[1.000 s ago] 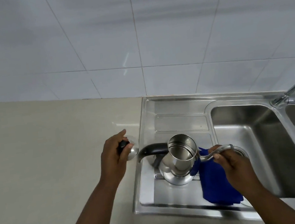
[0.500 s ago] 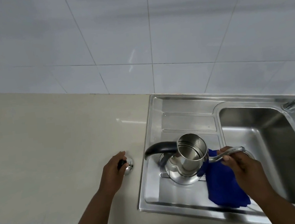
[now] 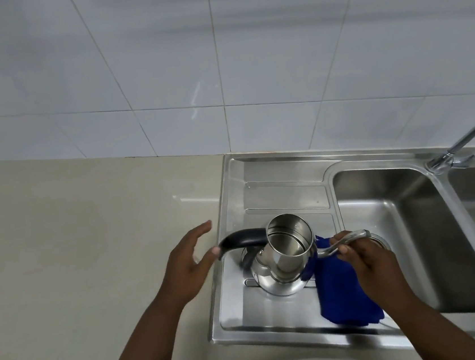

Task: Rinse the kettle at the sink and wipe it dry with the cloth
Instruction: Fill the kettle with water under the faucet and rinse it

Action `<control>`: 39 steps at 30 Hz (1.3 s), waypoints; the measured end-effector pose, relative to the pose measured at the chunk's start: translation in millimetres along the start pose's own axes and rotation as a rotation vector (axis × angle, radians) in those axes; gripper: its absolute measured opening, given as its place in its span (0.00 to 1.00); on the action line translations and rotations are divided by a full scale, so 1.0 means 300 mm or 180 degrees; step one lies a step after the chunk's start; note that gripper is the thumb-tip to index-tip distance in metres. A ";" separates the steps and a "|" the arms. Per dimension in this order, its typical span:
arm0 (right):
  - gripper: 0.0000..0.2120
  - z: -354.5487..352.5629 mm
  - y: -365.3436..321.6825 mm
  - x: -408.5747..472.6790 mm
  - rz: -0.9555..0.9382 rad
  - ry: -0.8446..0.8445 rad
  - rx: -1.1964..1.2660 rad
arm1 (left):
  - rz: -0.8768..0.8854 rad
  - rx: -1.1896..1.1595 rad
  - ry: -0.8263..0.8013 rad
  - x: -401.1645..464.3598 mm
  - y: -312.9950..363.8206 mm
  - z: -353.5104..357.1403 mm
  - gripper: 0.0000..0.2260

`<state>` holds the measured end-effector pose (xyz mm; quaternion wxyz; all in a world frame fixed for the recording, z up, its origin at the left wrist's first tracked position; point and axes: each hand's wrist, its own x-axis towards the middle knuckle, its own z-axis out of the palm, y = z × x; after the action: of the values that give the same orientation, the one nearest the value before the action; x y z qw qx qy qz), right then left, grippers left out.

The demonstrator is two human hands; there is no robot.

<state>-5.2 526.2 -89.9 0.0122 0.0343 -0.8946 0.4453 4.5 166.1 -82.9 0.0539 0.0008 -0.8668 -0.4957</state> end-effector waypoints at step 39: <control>0.10 -0.631 0.169 -0.073 0.0226 0.0574 0.1020 | 0.0084 -0.0182 -0.0368 0.034 0.629 0.549 0.14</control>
<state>11.2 708.8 -17.4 0.0710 -0.0359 -0.8082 0.5836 -11.2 403.1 -2.6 0.0101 -0.0408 -0.8539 -0.5188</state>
